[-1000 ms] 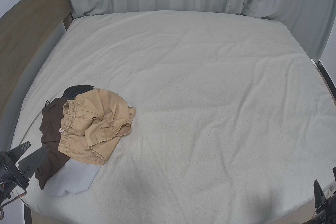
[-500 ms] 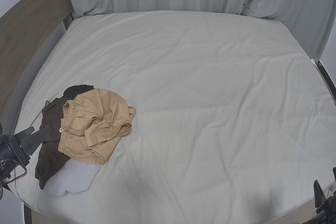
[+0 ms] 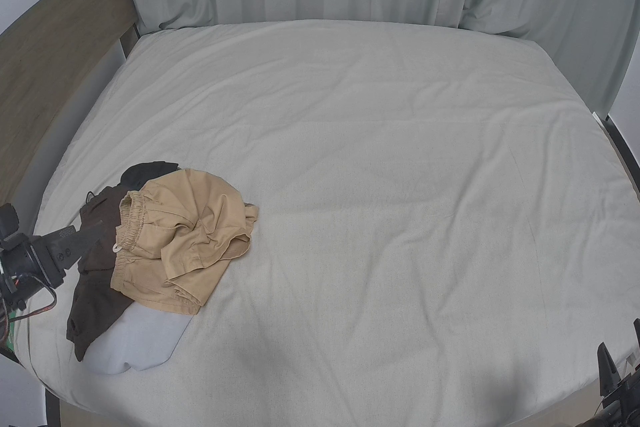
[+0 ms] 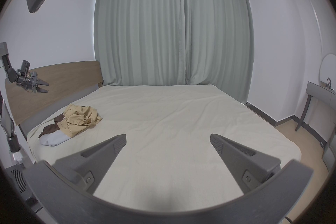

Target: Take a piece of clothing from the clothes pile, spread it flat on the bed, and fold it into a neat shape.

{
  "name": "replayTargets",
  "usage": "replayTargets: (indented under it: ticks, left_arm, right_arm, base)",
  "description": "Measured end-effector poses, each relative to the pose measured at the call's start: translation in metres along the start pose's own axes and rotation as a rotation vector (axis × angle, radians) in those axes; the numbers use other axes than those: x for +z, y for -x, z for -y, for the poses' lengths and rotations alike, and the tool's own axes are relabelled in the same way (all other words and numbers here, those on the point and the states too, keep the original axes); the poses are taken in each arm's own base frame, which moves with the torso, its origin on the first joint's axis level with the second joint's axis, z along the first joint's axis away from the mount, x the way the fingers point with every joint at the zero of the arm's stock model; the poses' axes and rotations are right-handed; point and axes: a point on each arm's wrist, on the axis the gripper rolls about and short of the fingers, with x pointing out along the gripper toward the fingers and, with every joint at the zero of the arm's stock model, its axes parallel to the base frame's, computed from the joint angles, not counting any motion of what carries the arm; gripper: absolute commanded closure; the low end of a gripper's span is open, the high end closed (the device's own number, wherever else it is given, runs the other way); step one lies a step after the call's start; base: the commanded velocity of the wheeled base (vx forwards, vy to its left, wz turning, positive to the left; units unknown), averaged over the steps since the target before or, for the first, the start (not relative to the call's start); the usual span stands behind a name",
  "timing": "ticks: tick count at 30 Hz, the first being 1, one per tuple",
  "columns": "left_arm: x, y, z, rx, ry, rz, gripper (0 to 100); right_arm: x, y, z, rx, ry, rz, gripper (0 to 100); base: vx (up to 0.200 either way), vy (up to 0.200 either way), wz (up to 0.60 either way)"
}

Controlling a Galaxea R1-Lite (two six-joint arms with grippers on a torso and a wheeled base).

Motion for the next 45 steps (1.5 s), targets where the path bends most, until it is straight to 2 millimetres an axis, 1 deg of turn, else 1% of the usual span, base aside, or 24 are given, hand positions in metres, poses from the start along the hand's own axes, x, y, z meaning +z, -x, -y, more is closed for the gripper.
replayTargets:
  ticks: [6, 14, 23, 33, 45]
  left_arm:
    - [0.001, -0.013, -0.014, -0.017, -0.001, -0.038, 0]
    - [0.004, -0.031, -0.038, -0.039, 0.017, -0.054, 0]
    - [0.008, -0.058, -0.064, -0.035, 0.021, -0.060, 0]
    - [0.004, -0.090, -0.091, -0.024, -0.010, -0.093, 0]
    - [-0.001, -0.123, -0.112, -0.041, -0.031, -0.103, 0]
  right_arm:
    - [0.000, 0.000, 0.000, 0.000, 0.000, 0.000, 0]
    - [0.000, 0.000, 0.000, 0.000, 0.000, 0.000, 0]
    - [0.000, 0.000, 0.000, 0.001, 0.000, 0.000, 0]
    - [0.000, 0.000, 0.000, 0.000, 0.000, 0.000, 0]
    - [0.000, 0.000, 0.000, 0.000, 0.000, 0.000, 0]
  base:
    - [0.000, 0.000, 0.00]
    - [0.000, 0.000, 0.00]
    - [0.000, 0.000, 0.00]
    - [0.000, 0.000, 0.00]
    - [0.000, 0.000, 0.00]
